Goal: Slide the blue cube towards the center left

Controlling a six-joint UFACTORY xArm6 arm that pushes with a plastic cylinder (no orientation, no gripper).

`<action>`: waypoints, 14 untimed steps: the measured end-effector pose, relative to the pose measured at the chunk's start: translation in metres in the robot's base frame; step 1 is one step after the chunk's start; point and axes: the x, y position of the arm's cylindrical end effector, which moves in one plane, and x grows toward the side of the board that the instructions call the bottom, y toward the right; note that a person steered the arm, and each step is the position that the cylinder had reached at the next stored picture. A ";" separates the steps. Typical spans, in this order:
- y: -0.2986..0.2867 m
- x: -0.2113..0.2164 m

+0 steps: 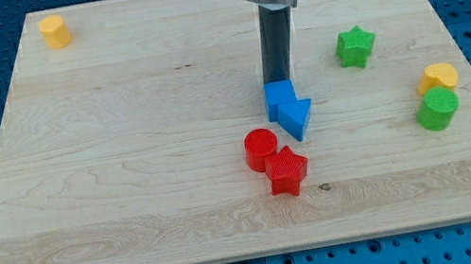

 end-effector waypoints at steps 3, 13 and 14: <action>0.053 0.018; -0.114 0.089; -0.142 0.080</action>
